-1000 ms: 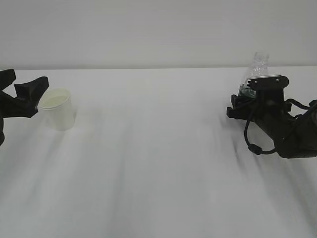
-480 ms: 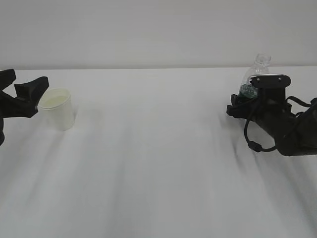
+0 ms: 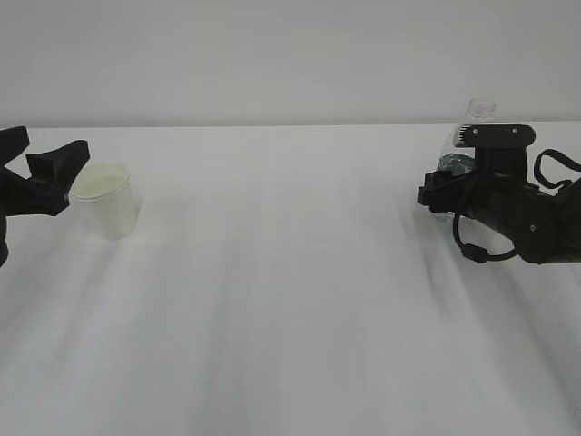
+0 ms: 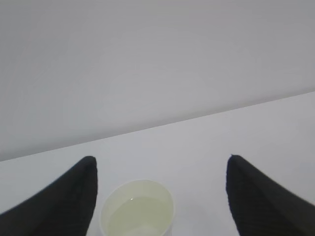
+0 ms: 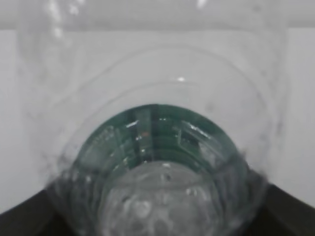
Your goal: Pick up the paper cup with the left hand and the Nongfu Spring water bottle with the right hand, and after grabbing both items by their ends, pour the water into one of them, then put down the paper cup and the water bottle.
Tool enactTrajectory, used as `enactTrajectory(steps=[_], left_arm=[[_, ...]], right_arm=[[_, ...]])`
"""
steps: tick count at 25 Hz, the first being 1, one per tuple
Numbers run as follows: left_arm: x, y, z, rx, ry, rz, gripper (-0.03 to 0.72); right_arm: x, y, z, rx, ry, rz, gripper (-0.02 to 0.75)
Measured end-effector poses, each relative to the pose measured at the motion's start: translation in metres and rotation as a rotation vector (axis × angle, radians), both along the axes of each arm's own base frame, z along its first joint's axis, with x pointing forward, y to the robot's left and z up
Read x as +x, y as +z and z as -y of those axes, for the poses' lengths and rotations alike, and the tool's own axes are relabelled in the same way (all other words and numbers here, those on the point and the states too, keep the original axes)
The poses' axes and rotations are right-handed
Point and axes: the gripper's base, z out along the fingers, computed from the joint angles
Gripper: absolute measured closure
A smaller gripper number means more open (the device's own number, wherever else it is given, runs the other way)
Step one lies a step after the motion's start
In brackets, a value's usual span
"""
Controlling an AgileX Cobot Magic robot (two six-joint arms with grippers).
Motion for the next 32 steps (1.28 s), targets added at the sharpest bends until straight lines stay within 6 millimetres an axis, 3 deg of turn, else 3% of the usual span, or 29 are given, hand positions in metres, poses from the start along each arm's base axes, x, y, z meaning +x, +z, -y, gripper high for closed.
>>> enactTrajectory(steps=[20, 32], left_arm=[[0.000, 0.000, 0.000, 0.003, -0.005, 0.000, 0.112], [0.000, 0.000, 0.000, 0.003, -0.005, 0.000, 0.113]], right_arm=[[-0.013, 0.038, 0.000, -0.005, 0.013, -0.187, 0.194], [-0.017, 0.040, 0.000, -0.008, 0.016, -0.235, 0.188]])
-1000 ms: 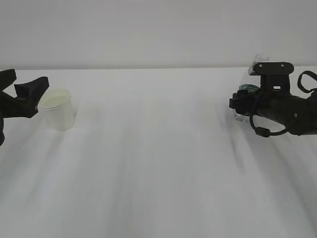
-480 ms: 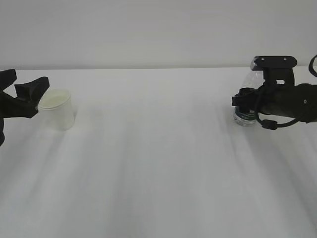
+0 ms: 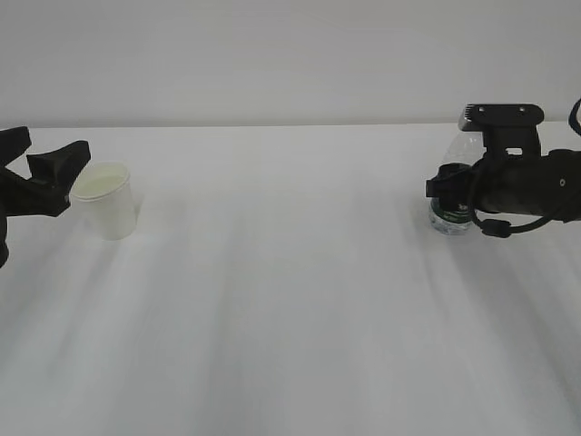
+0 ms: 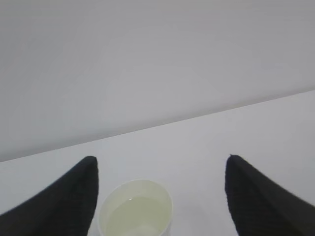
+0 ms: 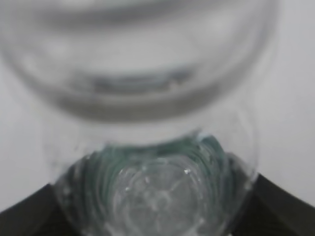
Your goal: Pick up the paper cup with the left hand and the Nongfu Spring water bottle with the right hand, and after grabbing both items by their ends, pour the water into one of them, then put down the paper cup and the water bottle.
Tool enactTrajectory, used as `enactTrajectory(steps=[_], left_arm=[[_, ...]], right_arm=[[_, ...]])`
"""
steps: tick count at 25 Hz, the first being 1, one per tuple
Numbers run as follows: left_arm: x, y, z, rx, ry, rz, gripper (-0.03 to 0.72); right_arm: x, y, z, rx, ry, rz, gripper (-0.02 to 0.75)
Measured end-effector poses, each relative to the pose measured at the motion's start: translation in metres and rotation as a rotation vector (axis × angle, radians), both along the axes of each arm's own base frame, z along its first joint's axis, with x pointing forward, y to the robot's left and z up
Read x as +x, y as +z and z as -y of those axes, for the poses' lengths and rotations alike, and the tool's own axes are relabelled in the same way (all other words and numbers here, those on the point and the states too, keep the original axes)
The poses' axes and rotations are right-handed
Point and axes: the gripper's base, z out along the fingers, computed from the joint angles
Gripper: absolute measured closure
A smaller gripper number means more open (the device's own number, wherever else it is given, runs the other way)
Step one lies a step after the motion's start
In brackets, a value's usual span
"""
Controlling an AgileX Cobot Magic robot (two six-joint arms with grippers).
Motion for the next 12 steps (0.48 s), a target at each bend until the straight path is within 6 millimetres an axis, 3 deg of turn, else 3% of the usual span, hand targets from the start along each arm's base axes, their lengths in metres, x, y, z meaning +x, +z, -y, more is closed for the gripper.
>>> enactTrajectory(steps=[6, 12], left_arm=[[-0.0002, -0.0001, 0.0005, 0.003, -0.006, 0.000, 0.113], [-0.0008, 0.0014, 0.0004, 0.007, -0.005, -0.003, 0.113]], right_arm=[[-0.0005, -0.0006, 0.0000, -0.001, 0.000, -0.009, 0.108], [-0.0063, 0.0039, 0.0002, -0.004, 0.003, -0.075, 0.096]])
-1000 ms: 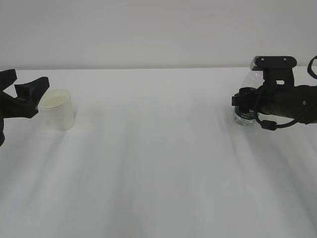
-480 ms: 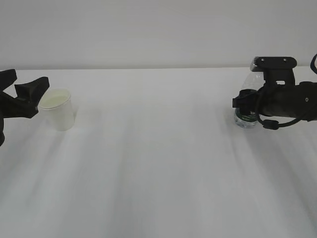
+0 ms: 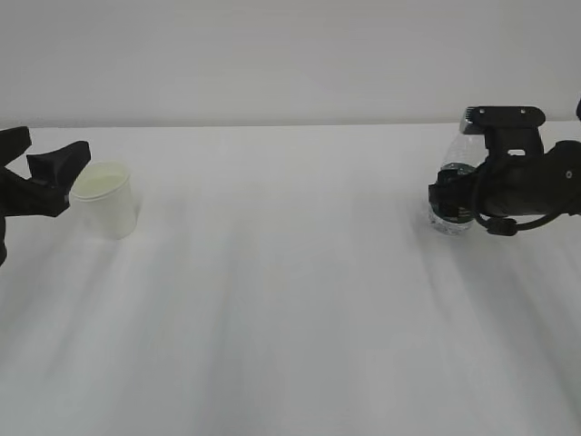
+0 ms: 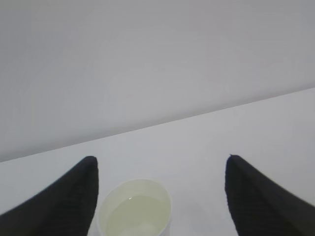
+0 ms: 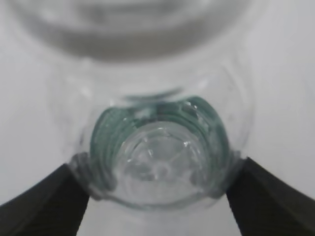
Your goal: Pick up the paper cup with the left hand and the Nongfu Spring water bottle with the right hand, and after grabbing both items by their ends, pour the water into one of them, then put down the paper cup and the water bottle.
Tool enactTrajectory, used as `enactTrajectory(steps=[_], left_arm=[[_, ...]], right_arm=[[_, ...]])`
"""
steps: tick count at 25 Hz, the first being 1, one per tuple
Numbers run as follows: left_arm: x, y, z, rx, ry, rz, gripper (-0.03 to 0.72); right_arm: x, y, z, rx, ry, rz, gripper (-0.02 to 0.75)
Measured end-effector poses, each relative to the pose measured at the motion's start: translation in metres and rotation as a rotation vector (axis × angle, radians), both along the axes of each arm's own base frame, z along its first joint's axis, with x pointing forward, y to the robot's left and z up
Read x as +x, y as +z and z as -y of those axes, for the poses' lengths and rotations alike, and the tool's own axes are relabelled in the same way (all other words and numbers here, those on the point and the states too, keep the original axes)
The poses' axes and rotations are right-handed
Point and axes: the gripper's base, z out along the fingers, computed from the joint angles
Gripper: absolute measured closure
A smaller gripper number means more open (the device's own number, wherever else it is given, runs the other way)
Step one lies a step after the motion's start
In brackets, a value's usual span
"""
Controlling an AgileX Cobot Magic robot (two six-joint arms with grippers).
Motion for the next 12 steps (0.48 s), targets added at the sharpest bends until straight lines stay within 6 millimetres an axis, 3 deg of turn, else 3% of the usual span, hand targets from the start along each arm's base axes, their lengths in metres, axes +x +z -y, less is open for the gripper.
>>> enactTrajectory(steps=[12], left_arm=[[-0.011, 0.023, -0.003, 0.037, 0.019, -0.020, 0.113]], right_arm=[[-0.016, 0.031, 0.001, -0.002, 0.007, -0.088, 0.095]])
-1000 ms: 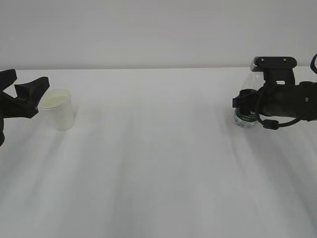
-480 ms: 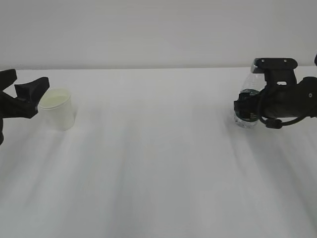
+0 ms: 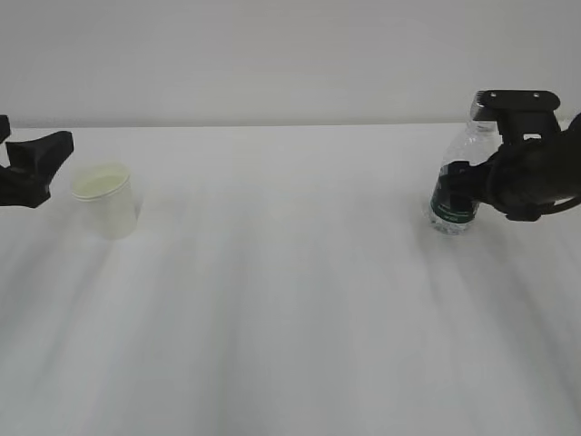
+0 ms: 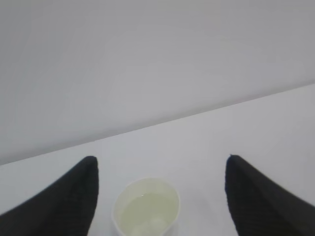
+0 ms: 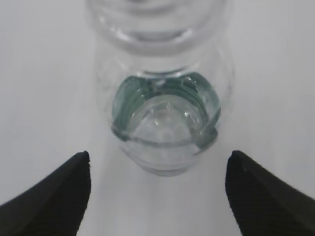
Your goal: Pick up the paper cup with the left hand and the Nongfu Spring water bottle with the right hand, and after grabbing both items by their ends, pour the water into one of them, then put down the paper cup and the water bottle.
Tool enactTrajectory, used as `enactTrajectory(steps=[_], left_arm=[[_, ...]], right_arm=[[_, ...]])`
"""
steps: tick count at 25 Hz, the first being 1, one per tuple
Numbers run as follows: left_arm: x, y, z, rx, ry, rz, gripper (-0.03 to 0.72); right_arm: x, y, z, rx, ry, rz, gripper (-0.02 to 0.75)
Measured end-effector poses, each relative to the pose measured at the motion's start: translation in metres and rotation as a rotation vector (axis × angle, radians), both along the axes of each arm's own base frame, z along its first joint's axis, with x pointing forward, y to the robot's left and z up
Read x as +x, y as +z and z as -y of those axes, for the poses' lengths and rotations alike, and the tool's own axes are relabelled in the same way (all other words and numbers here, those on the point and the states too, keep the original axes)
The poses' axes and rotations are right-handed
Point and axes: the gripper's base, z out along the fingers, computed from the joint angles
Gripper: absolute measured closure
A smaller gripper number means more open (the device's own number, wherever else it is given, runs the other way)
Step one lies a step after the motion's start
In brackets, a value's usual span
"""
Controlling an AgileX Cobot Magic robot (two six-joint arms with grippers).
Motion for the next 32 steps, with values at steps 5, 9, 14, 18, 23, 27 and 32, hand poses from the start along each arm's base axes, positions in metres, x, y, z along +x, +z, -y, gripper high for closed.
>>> enactTrajectory(steps=[5, 9, 14, 18, 23, 27, 32], left_arm=[[-0.007, 0.007, -0.002, 0.020, 0.013, -0.028, 0.113], [-0.012, 0.018, -0.003, 0.021, 0.017, -0.003, 0.113], [-0.020, 0.030, -0.005, 0.026, 0.028, 0.009, 0.113], [-0.026, 0.039, -0.006, -0.001, 0.036, 0.026, 0.113], [-0.037, 0.050, -0.009, -0.006, 0.053, 0.017, 0.113], [-0.049, 0.062, -0.011, -0.016, 0.069, 0.024, 0.113], [-0.065, 0.075, -0.015, -0.020, 0.088, 0.036, 0.113]], right_arm=[[-0.009, 0.010, 0.001, -0.003, 0.004, -0.053, 0.095], [-0.016, 0.026, 0.001, -0.001, 0.006, -0.054, 0.096], [-0.025, 0.056, 0.002, 0.007, 0.008, 0.005, 0.096], [-0.035, 0.077, 0.003, 0.010, 0.010, 0.039, 0.096], [-0.047, 0.096, 0.004, 0.010, 0.016, 0.054, 0.097], [-0.056, 0.108, 0.005, 0.008, 0.021, 0.063, 0.103], [-0.067, 0.123, 0.006, 0.008, 0.026, 0.086, 0.109]])
